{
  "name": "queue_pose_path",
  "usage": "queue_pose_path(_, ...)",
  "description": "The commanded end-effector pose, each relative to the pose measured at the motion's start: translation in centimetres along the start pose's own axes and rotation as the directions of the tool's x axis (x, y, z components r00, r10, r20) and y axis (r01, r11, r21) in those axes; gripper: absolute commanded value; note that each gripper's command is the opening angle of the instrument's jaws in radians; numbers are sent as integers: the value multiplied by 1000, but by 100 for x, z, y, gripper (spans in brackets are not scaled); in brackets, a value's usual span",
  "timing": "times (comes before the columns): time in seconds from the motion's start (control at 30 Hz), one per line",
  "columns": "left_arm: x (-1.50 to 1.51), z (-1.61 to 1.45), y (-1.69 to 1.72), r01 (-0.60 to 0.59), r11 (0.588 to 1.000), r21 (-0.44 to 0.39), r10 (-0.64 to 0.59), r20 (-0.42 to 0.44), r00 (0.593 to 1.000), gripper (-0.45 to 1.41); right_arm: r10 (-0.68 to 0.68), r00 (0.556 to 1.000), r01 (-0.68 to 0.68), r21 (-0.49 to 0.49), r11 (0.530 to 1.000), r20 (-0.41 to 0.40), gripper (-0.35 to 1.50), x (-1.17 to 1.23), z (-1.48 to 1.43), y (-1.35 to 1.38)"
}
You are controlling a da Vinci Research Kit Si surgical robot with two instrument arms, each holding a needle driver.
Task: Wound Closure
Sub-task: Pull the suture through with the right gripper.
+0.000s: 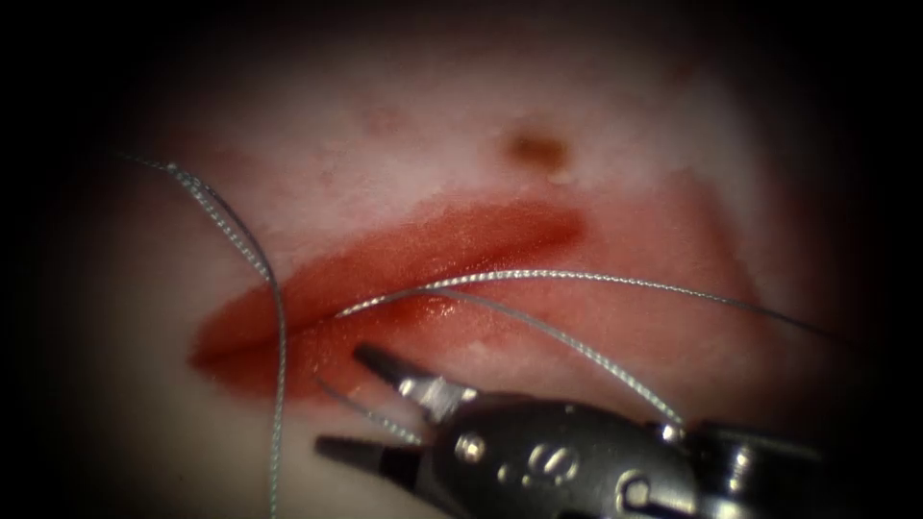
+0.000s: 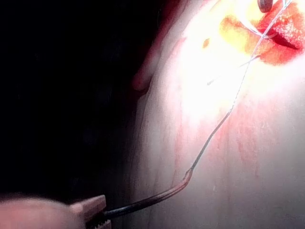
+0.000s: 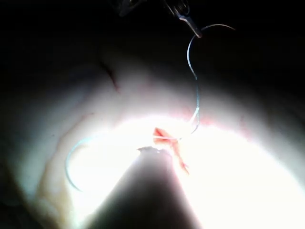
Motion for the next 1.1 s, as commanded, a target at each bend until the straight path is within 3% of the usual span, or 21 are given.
queue_pose_path(0.03, -11, 3, -4, -1, 1000, 3, 1, 7, 1000, -45, 2, 1000, -2, 5, 1000, -6, 109, 16, 3, 1)
queue_pose_path(0.17, -11, 3, -5, -1, 1000, 3, 0, 8, 1000, -45, 15, 1000, -15, 16, 1000, -2, 106, 26, -5, 3)
queue_pose_path(0.23, -11, 3, -5, 0, 1000, 3, 0, 8, 1000, -45, 145, 989, -145, 24, 989, 2, 112, 35, -10, 9)
queue_pose_path(0.27, -11, 3, -5, 0, 1000, 3, 0, 8, 1000, -45, 201, 980, -201, 29, 979, 4, 96, 42, -14, 14)
queue_pose_path(0.4, -11, 3, -5, 0, 1000, 3, 0, 8, 1000, -45, 266, 964, -267, 47, 963, 30, 82, 56, -18, 25)
queue_pose_path(0.5, -11, 3, -5, 0, 1000, 2, 0, 8, 1000, -45, 340, 918, -369, 121, 922, 206, 80, 76, -18, 39)
queue_pose_path(0.53, -11, 3, -5, 0, 1000, 2, 0, 8, 1000, -45, 345, 884, -402, 136, 906, 314, 67, 83, -18, 45)
queue_pose_path(0.57, -11, 3, -5, 0, 1000, 2, 0, 8, 1000, -45, 345, 884, -402, 136, 906, 314, 67, 83, -18, 45)
queue_pose_path(0.6, -11, 3, -5, 0, 1000, 3, 0, 8, 1000, -45, 337, 855, -416, 134, 899, 395, 52, 88, -18, 49)
queue_pose_path(0.63, -11, 3, -5, 0, 1000, 2, 0, 8, 1000, -45, 329, 814, -433, 123, 893, 478, 35, 92, -17, 52)
queue_pose_path(0.67, -11, 4, -5, 0, 1000, 3, 0, 8, 1000, -45, 327, 692, -480, 73, 874, 644, -2, 103, -9, 61)
queue_pose_path(0.7, -11, 4, -5, 0, 1000, 2, 0, 8, 1000, -45, 359, 669, -513, 55, 857, 651, -2, 104, -7, 61)
queue_pose_path(0.8, -10, 4, -6, 0, 1000, 2, 0, 9, 1000, -45, 473, 545, -643, -16, 765, 692, 0, 106, 5, 61)
queue_pose_path(0.83, -10, 4, -6, 0, 1000, 1, 0, 9, 1000, -45, 475, 526, -650, -27, 760, 706, 0, 106, 8, 60)
queue_pose_path(1.03, -10, 4, -6, 1, 1000, 1, -1, 9, 1000, -45, 461, 510, -655, -19, 755, 727, 1, 113, 25, 55)
queue_pose_path(1.1, -10, 4, -6, 0, 1000, 1, 0, 10, 1000, -45, 472, 494, -669, -28, 743, 731, 25, 117, 31, 53)
